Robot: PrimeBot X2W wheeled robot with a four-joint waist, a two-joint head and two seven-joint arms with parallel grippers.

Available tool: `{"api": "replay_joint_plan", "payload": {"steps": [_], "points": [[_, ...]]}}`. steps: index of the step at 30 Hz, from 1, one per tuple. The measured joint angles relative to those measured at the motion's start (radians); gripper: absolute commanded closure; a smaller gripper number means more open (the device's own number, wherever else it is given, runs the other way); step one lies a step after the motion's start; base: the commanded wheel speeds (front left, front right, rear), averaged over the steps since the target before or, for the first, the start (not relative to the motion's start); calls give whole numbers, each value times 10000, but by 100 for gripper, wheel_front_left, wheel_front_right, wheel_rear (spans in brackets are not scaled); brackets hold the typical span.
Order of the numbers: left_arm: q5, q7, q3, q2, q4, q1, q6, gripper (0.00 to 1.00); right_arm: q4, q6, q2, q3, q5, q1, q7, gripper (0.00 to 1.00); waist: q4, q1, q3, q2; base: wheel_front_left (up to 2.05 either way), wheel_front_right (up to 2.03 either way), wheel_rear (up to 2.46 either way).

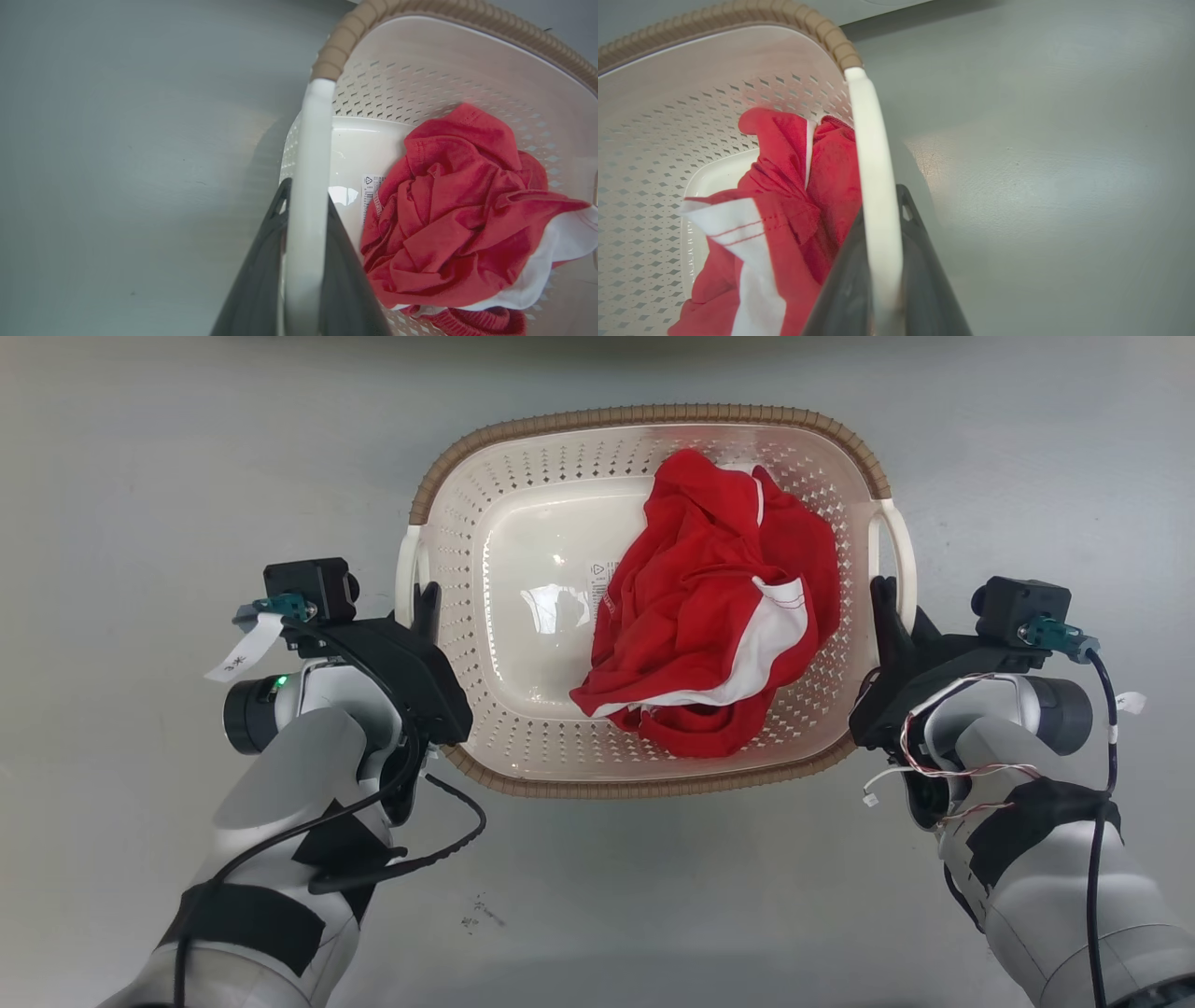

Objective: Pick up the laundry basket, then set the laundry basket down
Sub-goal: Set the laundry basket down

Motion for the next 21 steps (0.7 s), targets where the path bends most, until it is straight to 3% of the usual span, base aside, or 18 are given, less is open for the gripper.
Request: {"api": "replay_joint_plan", "payload": {"steps": [5, 6, 7, 8, 9, 10, 21], "points": [[-12, 48, -6, -17, 61, 0, -88, 100, 40, 56, -19, 84, -90, -11, -2, 100, 22, 0, -26, 0, 0, 0, 0], [-21, 75, -6, -15, 81, -1, -90, 100, 59, 125, -27, 115, -92, -16, -2, 95, 27, 0, -32, 0, 0, 0, 0], [-40, 94, -6, -12, 100, -1, -96, 85, 61, 138, -27, 151, -109, -17, -2, 60, 32, 0, -37, 0, 0, 0, 0], [-63, 117, 2, -12, 119, -1, -102, 59, 58, 217, -35, 205, -163, -18, -2, 21, 36, 0, -42, 0, 0, 0, 0], [-125, 142, 25, 4, 142, 0, -107, 24, 50, 303, -67, 305, -240, -19, 0, 0, 41, 1, -48, 0, 0, 0, 0], [-171, 186, 33, 59, 163, 0, -157, 0, 54, 341, -94, 334, -257, -20, 0, 0, 45, 0, -54, 1, 0, 0, 0], [-347, 86, -111, 228, 230, 61, -364, 0, 23, 564, -194, 424, -255, 22, -4, 0, 58, 0, -439, 0, 0, 0, 0]]}}
